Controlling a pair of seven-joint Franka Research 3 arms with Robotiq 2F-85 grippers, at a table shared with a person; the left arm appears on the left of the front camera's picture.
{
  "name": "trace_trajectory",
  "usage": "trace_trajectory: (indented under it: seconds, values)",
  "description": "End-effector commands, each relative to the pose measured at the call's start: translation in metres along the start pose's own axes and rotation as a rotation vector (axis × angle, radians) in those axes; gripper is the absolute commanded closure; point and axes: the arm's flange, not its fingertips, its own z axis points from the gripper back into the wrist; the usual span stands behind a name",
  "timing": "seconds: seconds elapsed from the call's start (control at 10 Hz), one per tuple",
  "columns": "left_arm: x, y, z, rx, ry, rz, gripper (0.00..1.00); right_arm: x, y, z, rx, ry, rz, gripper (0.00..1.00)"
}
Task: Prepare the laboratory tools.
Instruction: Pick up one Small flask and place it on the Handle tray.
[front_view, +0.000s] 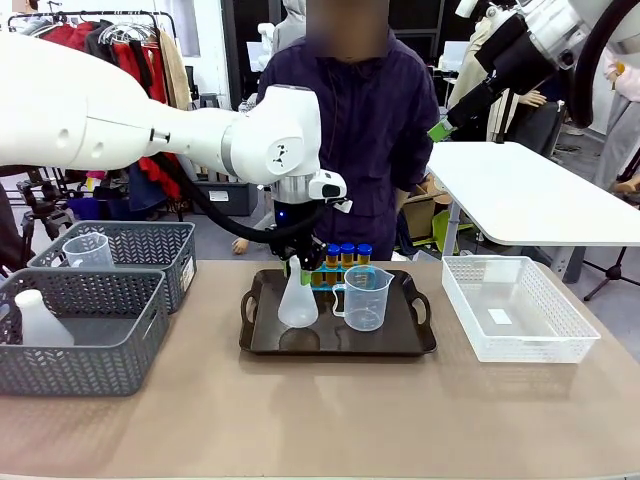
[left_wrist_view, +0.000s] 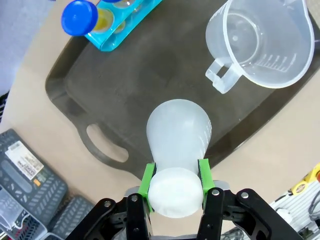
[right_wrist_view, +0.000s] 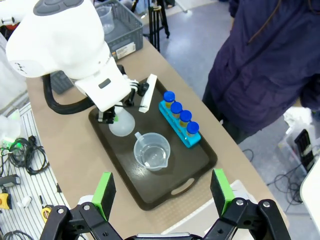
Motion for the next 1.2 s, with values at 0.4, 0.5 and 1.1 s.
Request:
trace_trajectory:
  seconds: [0.4,0.5,1.1]
  values:
    - [0.002,0.004,-0.023,0.035,-0.035,0.001,1.00,0.000,0.000,0.001,0.003,-0.005,0.001,0.00]
    - [0.002,0.005,-0.023,0.042,-0.034,0.002,1.00,0.000,0.000,0.001,0.003,-0.005,0.001,0.00]
    - [0.005,0.007,-0.024,0.045,-0.041,-0.009,0.18,0.000,0.000,0.001,0.003,-0.005,0.001,0.00]
